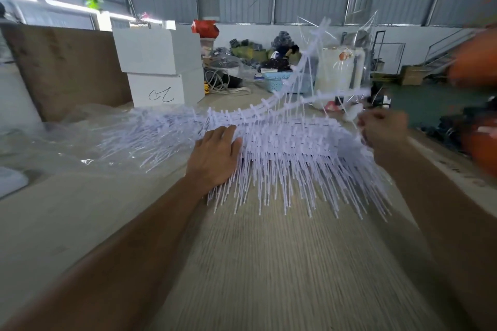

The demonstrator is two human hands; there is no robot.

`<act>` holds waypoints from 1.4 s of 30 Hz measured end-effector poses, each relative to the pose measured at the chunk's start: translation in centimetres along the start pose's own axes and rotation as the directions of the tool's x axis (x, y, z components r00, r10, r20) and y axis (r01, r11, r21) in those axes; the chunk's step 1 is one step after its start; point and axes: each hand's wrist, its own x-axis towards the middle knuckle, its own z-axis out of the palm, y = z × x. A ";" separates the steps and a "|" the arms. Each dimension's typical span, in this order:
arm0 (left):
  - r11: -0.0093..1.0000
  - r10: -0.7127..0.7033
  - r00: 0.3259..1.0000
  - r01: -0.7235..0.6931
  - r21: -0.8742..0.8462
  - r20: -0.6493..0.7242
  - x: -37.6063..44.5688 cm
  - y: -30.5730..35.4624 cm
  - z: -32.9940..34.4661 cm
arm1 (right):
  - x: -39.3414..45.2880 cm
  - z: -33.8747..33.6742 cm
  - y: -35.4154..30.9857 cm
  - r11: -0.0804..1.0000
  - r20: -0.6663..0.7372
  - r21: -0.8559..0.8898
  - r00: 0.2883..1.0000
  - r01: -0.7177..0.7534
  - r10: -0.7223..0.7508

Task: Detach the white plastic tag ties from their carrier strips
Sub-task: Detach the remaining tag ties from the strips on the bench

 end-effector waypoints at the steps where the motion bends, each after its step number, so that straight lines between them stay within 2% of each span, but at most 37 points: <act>1: 1.000 -0.002 1.000 0.002 -0.002 0.000 0.0 0.0 0.0 | -0.2 -0.1 0.4 0.999 0.007 -0.030 1.000 -0.010 0.010; 5: 0.998 -0.027 0.998 0.024 -0.064 -0.051 0.2 0.1 -0.2 | 0.1 -0.9 -2.4 0.965 0.049 0.145 0.973 0.218 -0.227; 9: 0.971 -0.115 0.979 0.076 -0.226 -0.167 0.2 0.5 -0.9 | -1.4 -0.5 -1.7 0.992 0.021 0.109 0.998 0.062 -0.065; 10: 0.968 -0.121 0.977 0.077 -0.237 -0.173 0.2 0.5 -0.9 | -1.6 -0.4 -2.2 0.987 0.034 0.131 0.994 0.097 -0.102; 13: 0.965 -0.116 0.976 0.066 -0.253 -0.186 0.1 0.6 -1.1 | -1.7 -0.2 -5.7 0.904 0.108 0.318 0.936 0.285 -0.334; 14: 0.963 -0.118 0.972 0.062 -0.263 -0.201 0.1 0.7 -1.2 | -1.8 0.3 -6.2 0.901 0.108 0.330 0.937 0.282 -0.333; 17: 0.941 -0.155 0.951 0.059 -0.334 -0.267 -0.1 1.1 -1.7 | -2.6 1.4 -5.1 0.973 0.065 0.168 0.983 0.157 -0.170; 18: 0.933 -0.165 0.946 0.058 -0.355 -0.279 -0.1 1.2 -1.8 | -2.9 1.6 -5.1 0.977 0.069 0.161 0.986 0.142 -0.155; 23: 0.887 -0.147 0.959 0.020 -0.462 -0.241 0.0 1.4 -1.5 | -4.0 1.2 -10.9 0.866 0.132 0.379 0.907 0.326 -0.399; 26: 0.875 -0.129 0.968 0.008 -0.484 -0.217 0.1 1.4 -1.3 | -4.7 1.8 -13.2 0.853 0.145 0.456 0.925 0.254 -0.352; 29: 0.834 -0.173 0.969 0.047 -0.550 -0.179 0.3 1.5 -1.2 | -5.1 2.4 -15.6 0.842 0.192 0.515 0.937 0.157 -0.293; 31: 0.816 -0.188 0.965 0.048 -0.576 -0.185 0.3 1.6 -1.3 | -5.0 2.9 -17.4 0.846 0.196 0.512 0.938 0.150 -0.285; 34: 0.861 -0.178 0.952 0.028 -0.508 -0.249 0.3 1.7 -1.4 | -4.6 4.0 -19.6 0.859 0.191 0.502 0.955 0.105 -0.228; 37: 0.851 -0.137 0.973 0.020 -0.526 -0.185 0.5 1.4 -1.4 | -4.9 5.2 -20.3 0.931 0.209 0.337 0.954 0.137 -0.216; 40: 0.788 -0.007 0.998 -0.037 -0.615 -0.069 0.5 1.5 -1.0 | -6.5 6.6 -19.6 0.927 0.299 0.286 0.897 0.241 -0.325; 42: 0.764 0.016 0.999 -0.039 -0.644 -0.043 0.6 1.5 -0.9 | -8.1 8.0 -17.9 0.934 0.397 0.200 0.847 0.295 -0.352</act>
